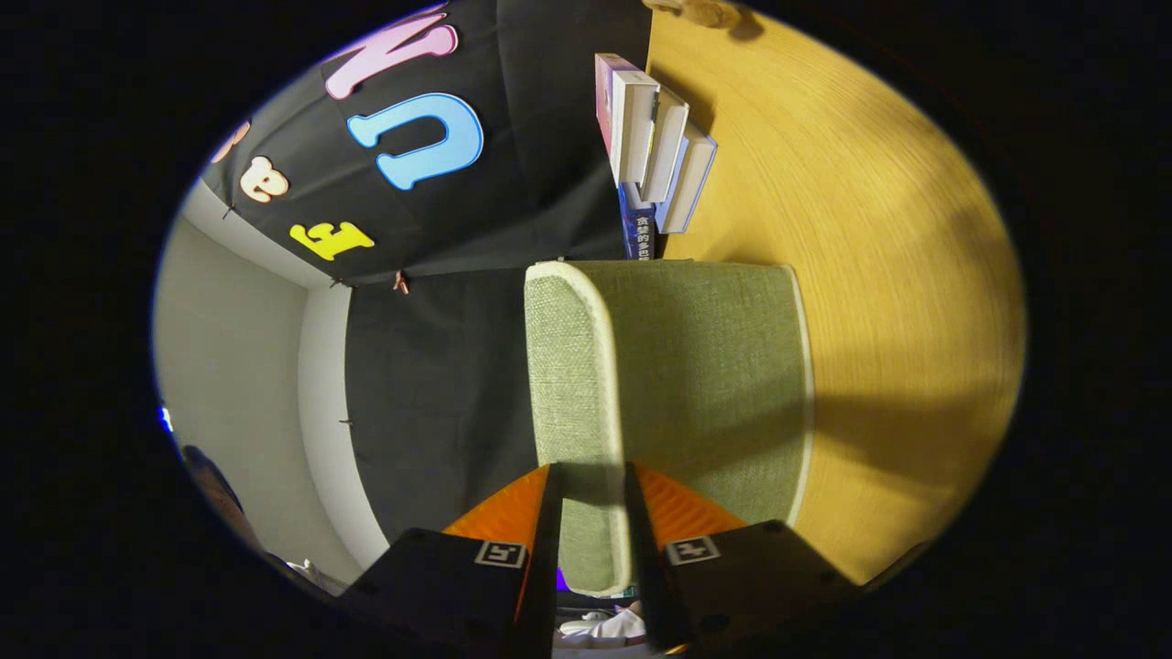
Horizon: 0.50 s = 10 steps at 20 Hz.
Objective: Open the storage box then place both shoes into the box .Put the left shoe in first, then the right shoe, with the right side of both shoes facing outward in a uniform manner.
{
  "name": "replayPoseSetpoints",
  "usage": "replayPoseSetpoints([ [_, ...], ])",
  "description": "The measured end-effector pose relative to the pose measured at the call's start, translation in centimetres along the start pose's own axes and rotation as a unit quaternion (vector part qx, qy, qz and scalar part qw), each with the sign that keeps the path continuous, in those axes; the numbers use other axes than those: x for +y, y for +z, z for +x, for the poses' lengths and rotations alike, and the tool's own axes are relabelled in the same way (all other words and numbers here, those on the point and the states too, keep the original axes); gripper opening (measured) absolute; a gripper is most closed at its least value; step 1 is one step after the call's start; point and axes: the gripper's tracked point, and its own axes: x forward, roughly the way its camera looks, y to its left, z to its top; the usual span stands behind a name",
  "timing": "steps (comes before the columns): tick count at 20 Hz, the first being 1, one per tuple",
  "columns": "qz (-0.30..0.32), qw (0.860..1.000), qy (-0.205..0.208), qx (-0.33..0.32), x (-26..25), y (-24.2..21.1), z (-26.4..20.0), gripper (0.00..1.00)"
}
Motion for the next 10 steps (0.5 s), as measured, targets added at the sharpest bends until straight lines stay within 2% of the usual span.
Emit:
replayPoseSetpoints([
  [1, 0.000, 1.000, 0.006, 0.000, 0.5, 0.3, -0.5, 0.31],
  [2, -0.008, 1.000, 0.014, -0.003, 1.1, 0.4, -0.5, 0.14],
  [3, -0.020, 1.000, 0.017, -0.003, 1.8, 0.2, -0.7, 0.09],
  [5, -0.032, 0.999, 0.028, -0.002, 3.9, -0.4, -1.1, 0.05],
  [10, -0.087, 0.996, 0.020, -0.018, 10.7, -1.5, 0.6, 0.05],
])
